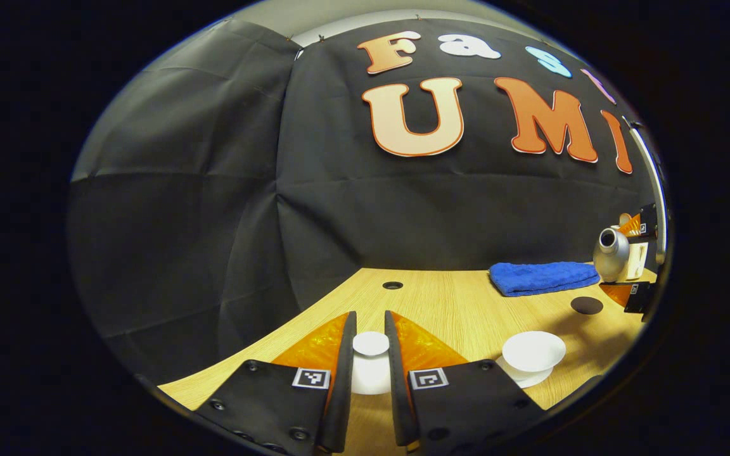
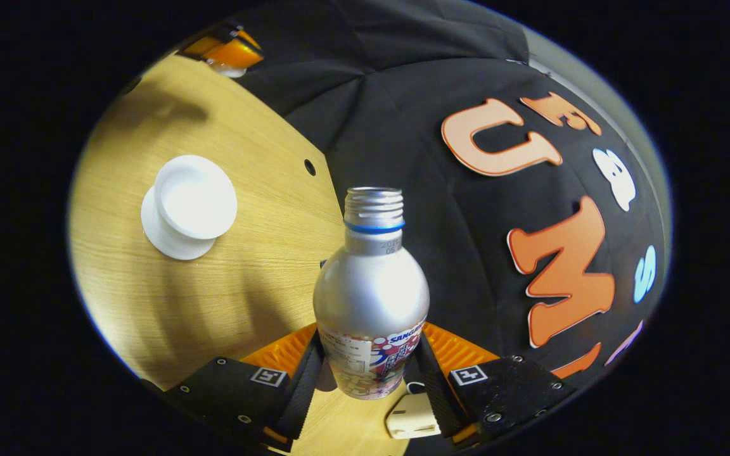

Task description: Open the teacup lid with one hand, grasp the water bottle and pour water into the teacup with the other hand; after pouring, place the water bottle on the coaster and then close the teacup lid.

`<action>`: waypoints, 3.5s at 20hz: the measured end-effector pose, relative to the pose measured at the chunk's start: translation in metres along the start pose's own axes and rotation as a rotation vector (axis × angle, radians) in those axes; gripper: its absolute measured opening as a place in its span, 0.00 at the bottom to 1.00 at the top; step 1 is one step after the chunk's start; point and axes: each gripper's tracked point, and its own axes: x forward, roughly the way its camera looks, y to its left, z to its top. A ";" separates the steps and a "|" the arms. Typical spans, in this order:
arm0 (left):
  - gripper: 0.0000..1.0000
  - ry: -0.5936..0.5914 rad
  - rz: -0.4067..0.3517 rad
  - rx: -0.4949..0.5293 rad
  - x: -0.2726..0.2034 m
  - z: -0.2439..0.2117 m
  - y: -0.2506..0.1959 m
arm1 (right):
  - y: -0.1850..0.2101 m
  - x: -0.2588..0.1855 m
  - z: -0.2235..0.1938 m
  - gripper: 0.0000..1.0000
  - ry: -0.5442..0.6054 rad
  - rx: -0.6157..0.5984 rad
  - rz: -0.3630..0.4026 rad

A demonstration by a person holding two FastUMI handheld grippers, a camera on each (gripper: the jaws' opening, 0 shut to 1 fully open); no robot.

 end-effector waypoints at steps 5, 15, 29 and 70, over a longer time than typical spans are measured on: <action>0.32 0.013 0.016 -0.003 -0.002 -0.010 0.015 | 0.001 0.008 0.017 0.79 -0.026 -0.148 -0.028; 0.31 0.010 0.043 -0.009 -0.006 -0.015 0.032 | -0.024 0.011 0.037 0.79 -0.092 -0.493 -0.172; 0.32 0.006 0.064 -0.026 -0.010 -0.017 0.035 | -0.035 0.012 0.054 0.78 -0.165 -0.689 -0.247; 0.31 -0.028 0.029 -0.027 -0.015 -0.012 0.030 | 0.011 0.021 0.078 0.79 -0.309 -0.855 -0.241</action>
